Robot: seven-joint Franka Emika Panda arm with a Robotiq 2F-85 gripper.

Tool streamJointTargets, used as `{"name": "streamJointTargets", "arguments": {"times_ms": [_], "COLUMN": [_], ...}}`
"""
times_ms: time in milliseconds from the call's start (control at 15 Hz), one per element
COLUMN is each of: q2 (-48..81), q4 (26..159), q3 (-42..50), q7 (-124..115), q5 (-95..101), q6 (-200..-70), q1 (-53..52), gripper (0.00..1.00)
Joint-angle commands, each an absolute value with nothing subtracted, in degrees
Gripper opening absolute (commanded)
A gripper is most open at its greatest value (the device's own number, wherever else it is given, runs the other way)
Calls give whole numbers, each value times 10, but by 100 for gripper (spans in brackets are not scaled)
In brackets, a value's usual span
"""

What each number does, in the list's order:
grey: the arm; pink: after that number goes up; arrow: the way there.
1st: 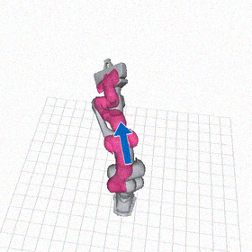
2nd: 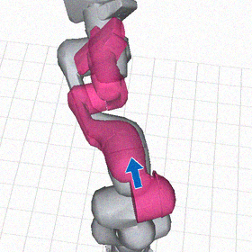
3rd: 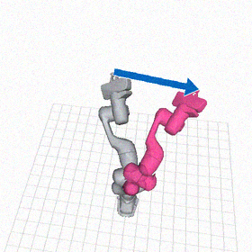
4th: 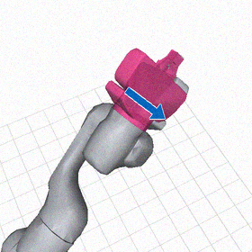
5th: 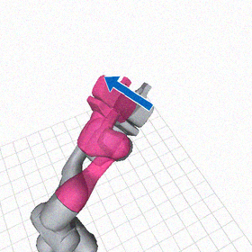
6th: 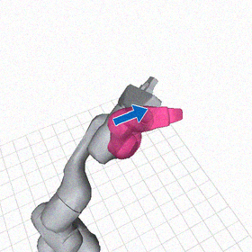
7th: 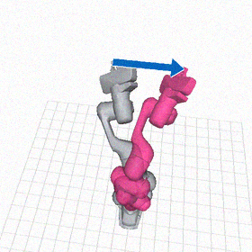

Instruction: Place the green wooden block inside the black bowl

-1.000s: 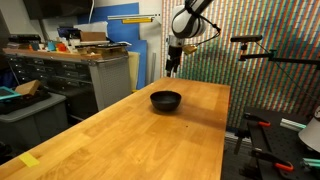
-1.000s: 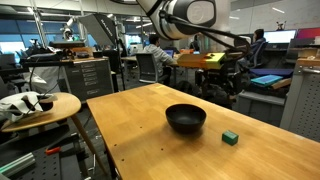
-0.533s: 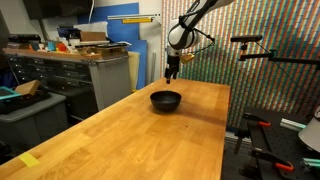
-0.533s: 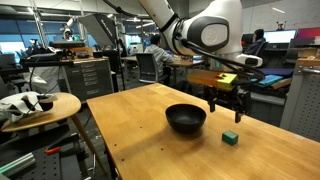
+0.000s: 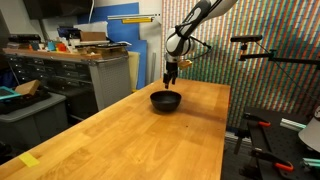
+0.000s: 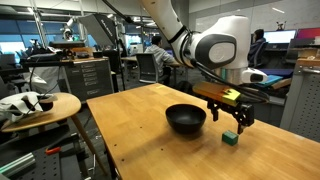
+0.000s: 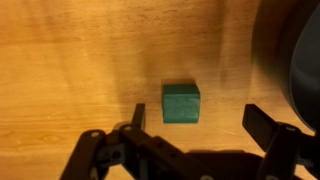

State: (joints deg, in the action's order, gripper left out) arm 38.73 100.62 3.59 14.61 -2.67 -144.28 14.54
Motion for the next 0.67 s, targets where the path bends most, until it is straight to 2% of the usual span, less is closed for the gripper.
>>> {"name": "streamJointTargets", "arguments": {"times_ms": [0, 400, 467, 533, 600], "q2": [432, 485, 491, 496, 499], "q4": [953, 901, 893, 888, 883], "q3": [23, 23, 22, 22, 21], "q7": [153, 150, 149, 150, 150], "q5": [-36, -32, -32, -31, -31], "q6": [-1447, -1444, -1443, -1441, -1439], "q1": [162, 167, 168, 167, 168], "gripper": [100, 100, 92, 74, 68]}}
